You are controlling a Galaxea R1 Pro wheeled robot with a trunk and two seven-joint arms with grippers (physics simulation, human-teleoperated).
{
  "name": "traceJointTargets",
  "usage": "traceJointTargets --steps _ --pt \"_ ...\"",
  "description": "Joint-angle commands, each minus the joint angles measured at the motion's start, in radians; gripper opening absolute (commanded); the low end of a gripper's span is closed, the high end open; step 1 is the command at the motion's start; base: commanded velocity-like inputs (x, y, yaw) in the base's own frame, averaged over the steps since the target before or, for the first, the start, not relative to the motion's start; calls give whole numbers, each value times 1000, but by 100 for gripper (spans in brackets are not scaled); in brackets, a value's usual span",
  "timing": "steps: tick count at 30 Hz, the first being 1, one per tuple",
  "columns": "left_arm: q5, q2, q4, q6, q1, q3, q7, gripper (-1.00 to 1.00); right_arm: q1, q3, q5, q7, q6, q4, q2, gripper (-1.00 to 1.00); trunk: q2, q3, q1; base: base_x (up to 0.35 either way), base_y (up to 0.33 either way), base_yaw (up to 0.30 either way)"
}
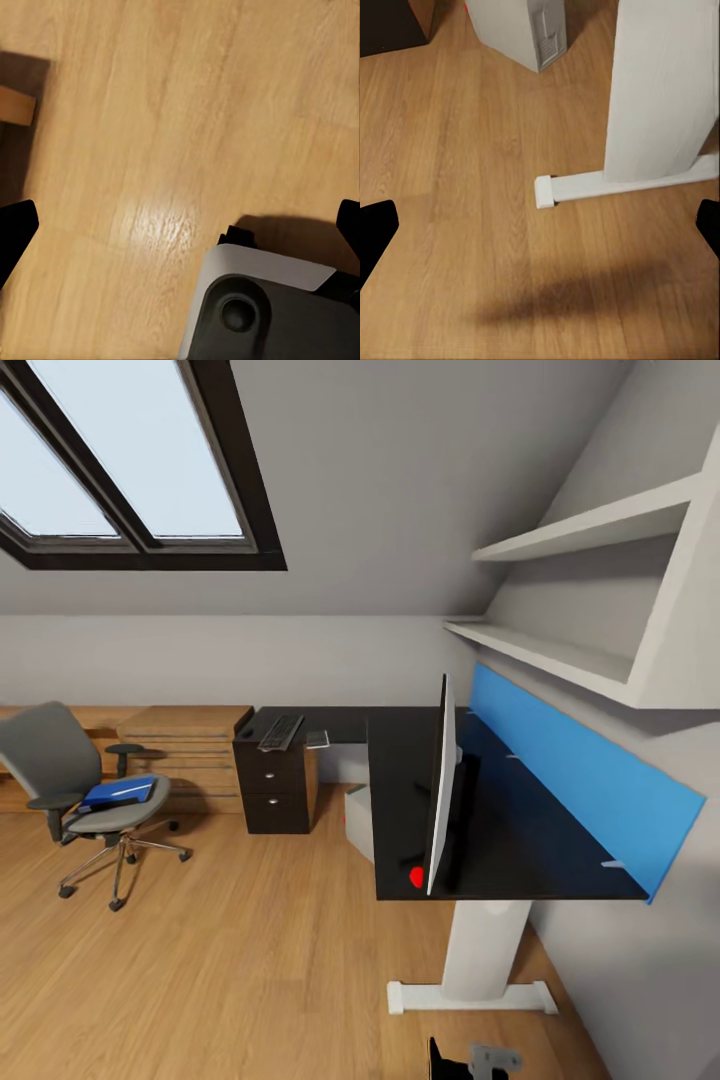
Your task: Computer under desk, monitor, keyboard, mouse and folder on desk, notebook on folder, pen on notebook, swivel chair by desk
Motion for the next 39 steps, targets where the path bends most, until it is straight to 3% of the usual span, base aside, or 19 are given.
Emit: traceJointTargets --steps 1,6,13,20,24,32,39 --pt "11 3 -2 1 -1 -8 8 100 -1 8 -8 -2 -8 0 -8 100 6 2 -4 0 0 0" --pt "19 15 -2 0 -1 -9 7 100 -3 -11 -29 -6 -24 -9 -74 100 41 17 -23 0 0 0" --pt "22 25 -2 -1 -1 -8 7 100 -22 -69 -100 -20 -26 -57 -127 100 90 39 -50 0 0 0" --pt "24 30 -2 -3 -1 -7 7 100 -129 -91 -126 -80 28 -125 -190 100 139 61 -77 0 0 0" --pt "24 29 -2 -4 -1 -7 7 100 -205 -93 -129 -112 103 -139 -202 100 167 74 -92 0 0 0" --pt "25 25 -2 -33 -1 -7 7 100 -380 -92 -129 -168 314 -140 -212 100 167 74 -92 0 0 0" --pt "27 25 0 -122 -1 -6 7 100 -453 -91 -129 -190 398 -146 -231 100 167 74 -92 2 0 0"
